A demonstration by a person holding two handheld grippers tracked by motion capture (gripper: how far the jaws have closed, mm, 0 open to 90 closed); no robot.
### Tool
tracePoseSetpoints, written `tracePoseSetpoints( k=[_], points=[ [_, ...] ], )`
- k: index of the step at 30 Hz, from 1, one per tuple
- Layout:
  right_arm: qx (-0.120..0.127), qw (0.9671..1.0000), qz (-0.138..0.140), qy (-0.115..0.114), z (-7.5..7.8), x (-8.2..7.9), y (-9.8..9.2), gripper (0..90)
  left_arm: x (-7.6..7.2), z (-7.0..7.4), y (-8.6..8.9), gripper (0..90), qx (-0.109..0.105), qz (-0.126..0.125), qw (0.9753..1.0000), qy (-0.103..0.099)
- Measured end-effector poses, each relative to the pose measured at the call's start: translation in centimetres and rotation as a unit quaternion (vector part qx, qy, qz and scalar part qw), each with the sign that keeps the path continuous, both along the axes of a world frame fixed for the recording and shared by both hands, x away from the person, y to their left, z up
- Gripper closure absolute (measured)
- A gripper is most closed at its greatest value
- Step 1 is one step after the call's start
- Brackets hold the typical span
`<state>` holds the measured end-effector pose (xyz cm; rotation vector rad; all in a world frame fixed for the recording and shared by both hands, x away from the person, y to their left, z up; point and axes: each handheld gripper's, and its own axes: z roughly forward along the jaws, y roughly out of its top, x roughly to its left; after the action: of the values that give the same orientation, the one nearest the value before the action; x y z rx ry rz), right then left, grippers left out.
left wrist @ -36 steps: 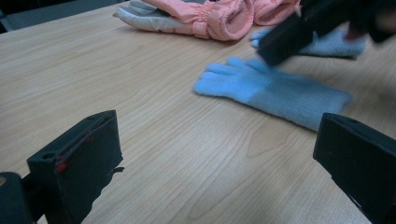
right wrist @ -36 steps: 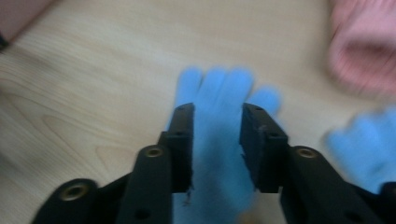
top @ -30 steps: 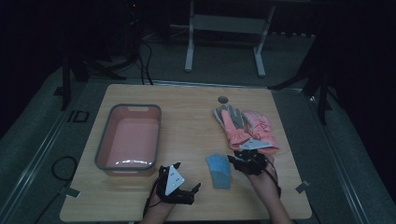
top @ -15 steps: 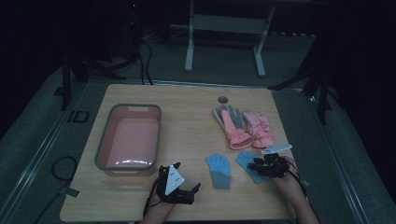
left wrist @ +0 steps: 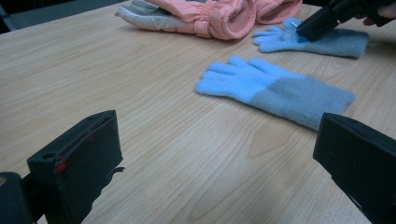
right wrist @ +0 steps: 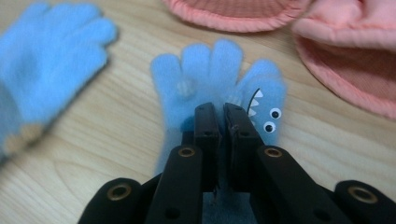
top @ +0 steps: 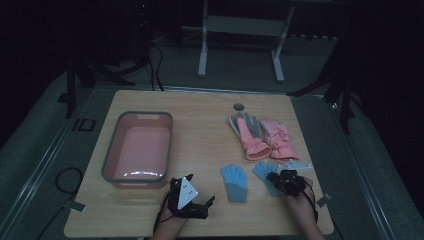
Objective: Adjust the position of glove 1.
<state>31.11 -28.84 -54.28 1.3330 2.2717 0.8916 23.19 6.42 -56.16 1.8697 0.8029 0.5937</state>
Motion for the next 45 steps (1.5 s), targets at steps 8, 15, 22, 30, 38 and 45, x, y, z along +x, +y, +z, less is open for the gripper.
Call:
tracePoseSetpoints(
  k=[8, 15, 22, 30, 38, 45],
  points=[
    [0.048, 0.9957, -0.066, -0.044, 5.5, -2.5, 0.5, 85.7, 0.0, 0.0, 0.1, 1.1, -0.002, 0.0, 1.0, 0.0],
    [0.042, 0.9903, -0.122, -0.052, 6.7, -4.1, 0.5, 85.7, 0.0, 0.0, 0.0, 1.1, 0.002, 0.0, 1.0, -0.002],
    [0.049, 0.988, -0.145, -0.021, 4.2, -4.2, 0.5, 85.6, 0.0, 0.0, 0.0, 1.2, 0.002, -0.001, 1.0, -0.001],
    [0.027, 0.9883, -0.15, 0.0, 1.3, -3.3, 0.8, 85.1, 0.0, 0.0, 0.0, 1.2, 0.002, -0.002, 1.0, -0.001],
    [0.006, 0.9914, -0.13, 0.013, 0.0, -2.6, 0.8, 73.0, 0.0, 0.0, 0.0, 1.1, 0.004, -0.004, 1.0, -0.002],
    [0.004, 0.9958, -0.091, 0.011, 1.0, -2.4, -0.4, 61.7, 0.0, 0.0, 0.0, 1.1, 0.004, -0.004, 1.0, -0.002]
  ],
)
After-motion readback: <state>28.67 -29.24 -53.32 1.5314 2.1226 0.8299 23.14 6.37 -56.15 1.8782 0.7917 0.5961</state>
